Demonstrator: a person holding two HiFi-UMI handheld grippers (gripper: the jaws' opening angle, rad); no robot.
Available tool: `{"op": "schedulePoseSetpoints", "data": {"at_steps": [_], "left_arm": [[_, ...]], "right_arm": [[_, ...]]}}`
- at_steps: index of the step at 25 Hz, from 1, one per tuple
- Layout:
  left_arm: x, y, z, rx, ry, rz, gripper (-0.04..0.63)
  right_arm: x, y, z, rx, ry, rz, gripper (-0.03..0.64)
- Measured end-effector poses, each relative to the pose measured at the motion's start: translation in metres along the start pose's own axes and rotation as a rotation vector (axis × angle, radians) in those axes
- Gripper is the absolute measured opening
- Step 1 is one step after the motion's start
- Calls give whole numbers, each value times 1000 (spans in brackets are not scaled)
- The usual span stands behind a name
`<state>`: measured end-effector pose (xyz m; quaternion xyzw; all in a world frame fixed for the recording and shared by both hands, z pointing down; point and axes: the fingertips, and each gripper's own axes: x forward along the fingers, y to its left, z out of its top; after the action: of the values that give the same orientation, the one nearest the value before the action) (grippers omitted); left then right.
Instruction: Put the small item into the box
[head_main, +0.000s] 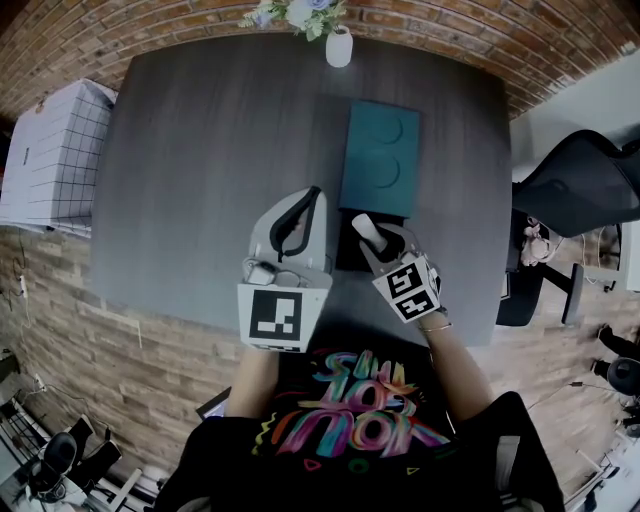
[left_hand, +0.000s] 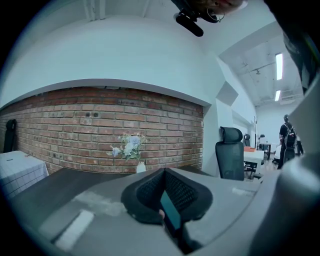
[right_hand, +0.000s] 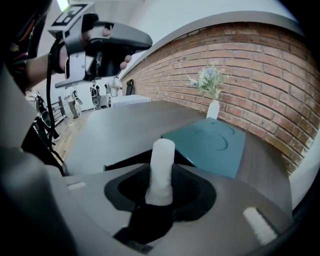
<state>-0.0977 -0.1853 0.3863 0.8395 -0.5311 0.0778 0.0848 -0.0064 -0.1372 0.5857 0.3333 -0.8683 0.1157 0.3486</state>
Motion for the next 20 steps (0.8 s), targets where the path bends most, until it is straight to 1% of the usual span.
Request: {"op": "schedulePoseSetpoints", "data": {"at_steps": [4, 10, 16, 20], "left_arm": [[0, 2, 0, -3, 0, 4, 2], [1, 5, -2, -2, 6, 8, 2], [1, 3, -4, -5, 10, 7, 2], [1, 0, -4, 0, 9, 3, 2]], "right_arm": [[7, -2, -6, -49, 43, -18, 137], [16, 3, -14, -110, 115, 10, 138], [20, 5, -19, -163, 172, 1, 138], [20, 6, -22, -183, 186, 12, 138]]}}
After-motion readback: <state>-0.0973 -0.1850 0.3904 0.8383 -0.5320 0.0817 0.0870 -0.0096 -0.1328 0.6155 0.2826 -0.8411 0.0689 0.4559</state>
